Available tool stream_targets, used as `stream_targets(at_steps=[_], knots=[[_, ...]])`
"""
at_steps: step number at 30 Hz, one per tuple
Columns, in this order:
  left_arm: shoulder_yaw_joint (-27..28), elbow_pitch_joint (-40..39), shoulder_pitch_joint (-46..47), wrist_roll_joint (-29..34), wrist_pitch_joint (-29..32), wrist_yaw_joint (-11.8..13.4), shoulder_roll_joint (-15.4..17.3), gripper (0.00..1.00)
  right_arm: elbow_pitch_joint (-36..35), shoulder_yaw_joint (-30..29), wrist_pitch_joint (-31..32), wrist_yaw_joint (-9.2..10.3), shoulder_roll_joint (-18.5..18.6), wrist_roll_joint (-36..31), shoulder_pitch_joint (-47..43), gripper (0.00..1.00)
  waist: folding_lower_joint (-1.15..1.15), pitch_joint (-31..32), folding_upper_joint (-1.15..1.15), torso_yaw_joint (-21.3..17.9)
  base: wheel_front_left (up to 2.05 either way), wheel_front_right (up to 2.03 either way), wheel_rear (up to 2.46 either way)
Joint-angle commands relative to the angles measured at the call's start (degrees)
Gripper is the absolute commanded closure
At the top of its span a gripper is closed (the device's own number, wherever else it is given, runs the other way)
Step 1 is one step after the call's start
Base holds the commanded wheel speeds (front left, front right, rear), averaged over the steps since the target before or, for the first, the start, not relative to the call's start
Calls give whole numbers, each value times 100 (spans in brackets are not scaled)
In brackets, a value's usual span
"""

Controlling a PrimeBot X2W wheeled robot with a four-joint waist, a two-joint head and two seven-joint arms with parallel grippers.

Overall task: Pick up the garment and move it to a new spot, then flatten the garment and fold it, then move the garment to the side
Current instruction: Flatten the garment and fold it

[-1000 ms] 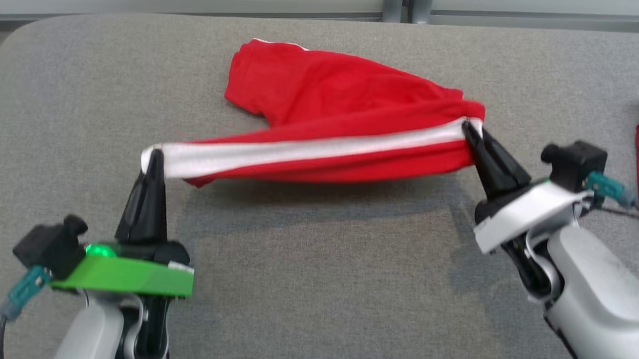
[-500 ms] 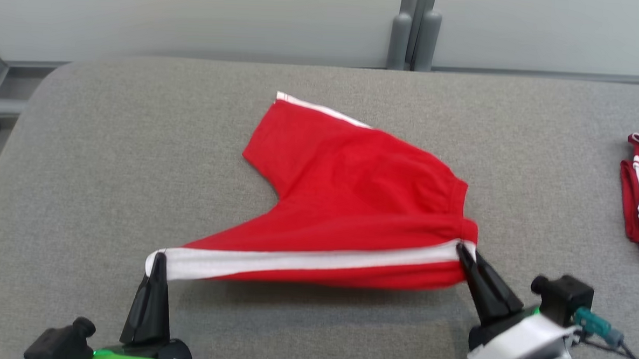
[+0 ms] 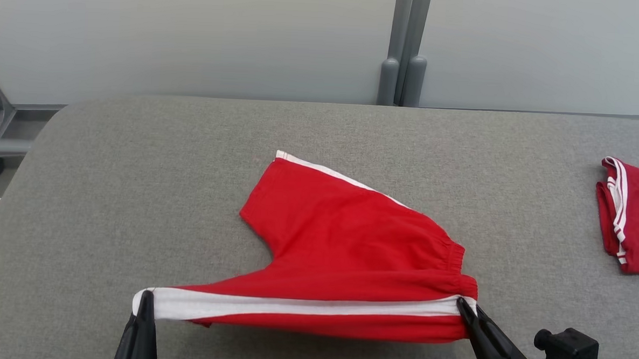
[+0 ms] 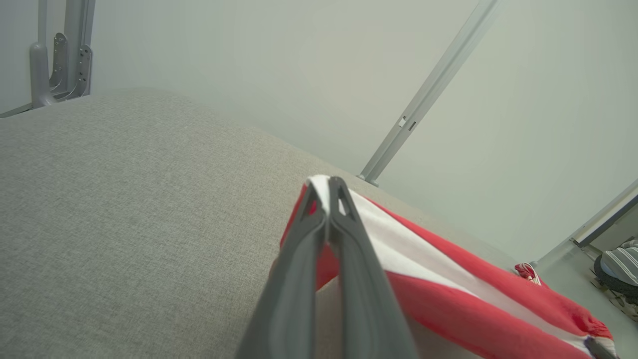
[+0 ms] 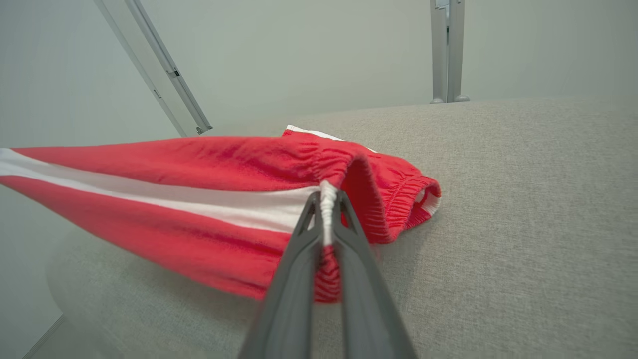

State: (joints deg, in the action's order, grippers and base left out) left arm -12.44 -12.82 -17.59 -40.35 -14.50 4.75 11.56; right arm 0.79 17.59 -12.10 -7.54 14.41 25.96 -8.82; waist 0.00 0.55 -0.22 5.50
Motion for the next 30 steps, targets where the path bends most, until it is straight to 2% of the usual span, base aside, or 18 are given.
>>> stream_targets(at_steps=[1, 7, 15, 25, 29, 30], knots=[[75, -83, -122, -11, 5, 65, 59, 100, -135, -57, 69, 10, 59, -66, -128, 100, 0, -10, 22, -62, 0, 0, 0], [103, -111, -148, -62, 52, 93, 94, 100, -440, 2, 309, 10, 122, -75, -263, 100, 0, -103, 22, -188, 0, 0, 0], [53, 505, 584, -103, 173, -133, 182, 100, -450, 128, 346, 9, -51, 72, -28, 100, 0, -325, 22, -408, 0, 0, 0], [-90, 2039, 2360, 4, 348, -547, 245, 100, 218, -165, 95, 9, -626, -15, 691, 100, 0, -742, 22, -758, 0, 0, 0], [-235, 2835, 3174, 47, 469, -724, 161, 100, 609, -311, 47, 9, -862, -115, 1071, 100, 0, -1005, 22, -895, 0, 0, 0], [-309, 3283, 3562, 76, 506, -797, 113, 100, 806, -381, 9, 9, -955, -167, 1273, 100, 0, -1148, 22, -961, 0, 0, 0]])
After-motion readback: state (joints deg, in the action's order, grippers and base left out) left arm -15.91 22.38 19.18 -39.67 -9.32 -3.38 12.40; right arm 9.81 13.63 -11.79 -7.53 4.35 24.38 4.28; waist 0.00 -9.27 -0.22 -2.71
